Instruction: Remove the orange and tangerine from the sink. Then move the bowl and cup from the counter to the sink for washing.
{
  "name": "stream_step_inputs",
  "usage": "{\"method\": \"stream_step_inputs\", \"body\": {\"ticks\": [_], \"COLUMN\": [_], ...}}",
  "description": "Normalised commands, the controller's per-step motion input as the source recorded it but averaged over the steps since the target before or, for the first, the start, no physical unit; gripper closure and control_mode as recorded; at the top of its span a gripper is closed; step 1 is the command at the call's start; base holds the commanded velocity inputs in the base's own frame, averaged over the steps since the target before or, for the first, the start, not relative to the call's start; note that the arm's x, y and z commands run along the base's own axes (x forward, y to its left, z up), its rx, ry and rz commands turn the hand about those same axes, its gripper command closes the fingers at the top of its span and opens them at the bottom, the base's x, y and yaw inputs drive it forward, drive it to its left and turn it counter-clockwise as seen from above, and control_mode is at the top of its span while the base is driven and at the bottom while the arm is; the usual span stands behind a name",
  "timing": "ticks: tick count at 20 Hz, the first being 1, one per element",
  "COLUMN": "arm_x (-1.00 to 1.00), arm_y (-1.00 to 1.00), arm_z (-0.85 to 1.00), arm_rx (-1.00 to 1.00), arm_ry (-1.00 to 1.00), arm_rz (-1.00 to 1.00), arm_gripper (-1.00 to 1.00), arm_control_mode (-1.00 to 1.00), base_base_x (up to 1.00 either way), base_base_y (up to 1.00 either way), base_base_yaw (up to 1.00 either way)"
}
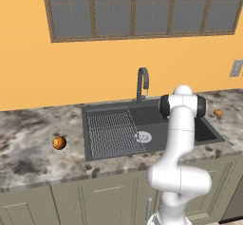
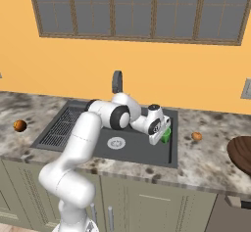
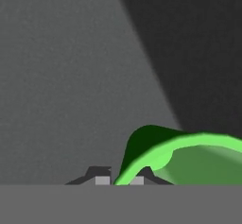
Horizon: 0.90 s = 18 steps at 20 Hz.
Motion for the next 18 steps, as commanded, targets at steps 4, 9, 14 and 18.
{"method": "stream_step_inputs", "body": {"ticks": [4,9,14,18], "arm_x": [0.00,0.00,-0.09,-0.08], "arm_y": [0.11,0.12,0.15,0.22], "arm_z": [-0.21,-0.23,-0.24,-0.24], "arm_rx": [0.09,0.06,0.05,0.03], "arm_ry": [0.02,0.00,0.00,0.00], "arm_rz": [0.00,0.00,0.00,0.00], "arm_gripper": [1.00,1.00,1.00,1.00], "arm_control_mode": [-1.00,-1.00,-1.00,-1.00], "base_base_x": [0.00,0.00,0.00,0.00], "base_base_y": [0.00,0.00,0.00,0.00], "base_base_yaw": [0.00,0.00,0.00,0.00]}}
